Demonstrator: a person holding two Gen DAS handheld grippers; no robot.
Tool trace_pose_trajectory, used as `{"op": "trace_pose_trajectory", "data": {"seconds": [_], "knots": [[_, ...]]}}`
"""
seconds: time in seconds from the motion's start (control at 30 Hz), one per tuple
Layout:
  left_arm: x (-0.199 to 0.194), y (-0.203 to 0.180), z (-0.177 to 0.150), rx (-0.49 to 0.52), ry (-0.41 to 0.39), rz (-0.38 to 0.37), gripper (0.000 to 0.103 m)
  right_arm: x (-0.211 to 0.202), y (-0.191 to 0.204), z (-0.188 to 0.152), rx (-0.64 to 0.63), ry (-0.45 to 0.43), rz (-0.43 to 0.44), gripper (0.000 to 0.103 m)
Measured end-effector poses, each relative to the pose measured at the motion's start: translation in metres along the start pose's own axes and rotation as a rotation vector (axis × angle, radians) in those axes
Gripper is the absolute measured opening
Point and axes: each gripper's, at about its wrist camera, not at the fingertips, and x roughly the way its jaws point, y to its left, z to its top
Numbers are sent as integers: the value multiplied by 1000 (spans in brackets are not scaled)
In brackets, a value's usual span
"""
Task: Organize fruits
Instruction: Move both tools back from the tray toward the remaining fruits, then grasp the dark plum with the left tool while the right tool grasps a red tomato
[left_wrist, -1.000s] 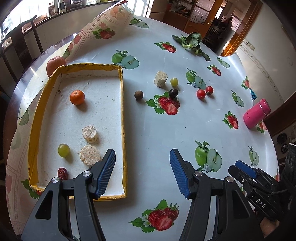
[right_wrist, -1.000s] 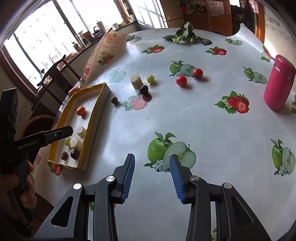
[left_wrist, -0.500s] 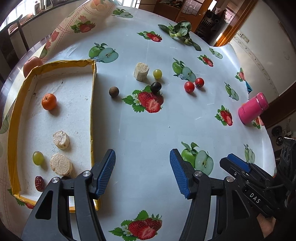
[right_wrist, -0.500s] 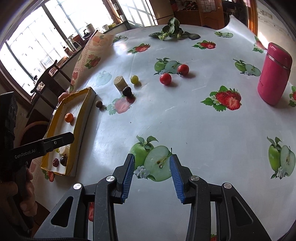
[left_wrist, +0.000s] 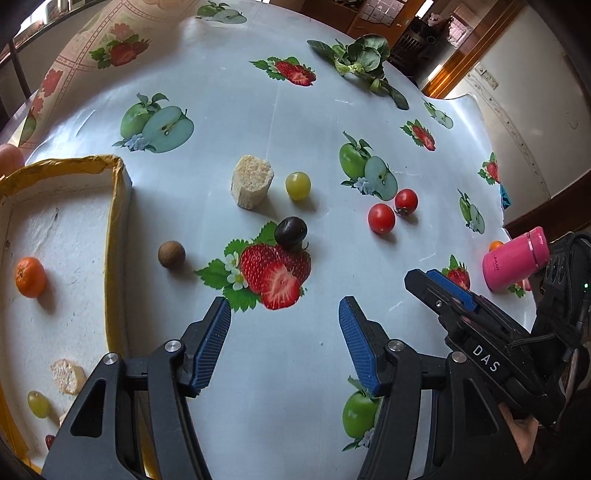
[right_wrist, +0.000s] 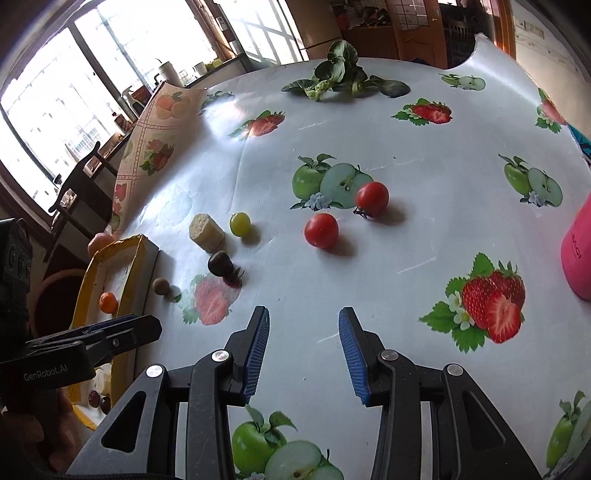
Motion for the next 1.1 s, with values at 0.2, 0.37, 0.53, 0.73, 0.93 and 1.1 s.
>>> {"op": "trace_pose_trajectory", "data": {"seconds": [0.2, 0.37, 0.53, 0.73, 0.93, 1.1], "knots": [[38, -2, 19, 27, 6, 42, 60, 34, -4, 22, -13, 19, -14, 42], [57, -3, 27, 70, -8, 62, 59, 49, -6, 33, -20, 7, -9, 42], [62, -8, 37, 89, -29, 41, 46, 67, -8, 40, -22, 30, -11, 41], [63, -11, 36, 144, -40, 53, 20, 72, -1, 45, -59, 20, -48, 30], [54, -6, 21, 120, -22, 48, 20, 54, -6, 35, -28, 16, -10, 29], [35, -3, 0, 109, -24, 65, 20, 25, -5, 18, -2, -8, 9, 29]]}}
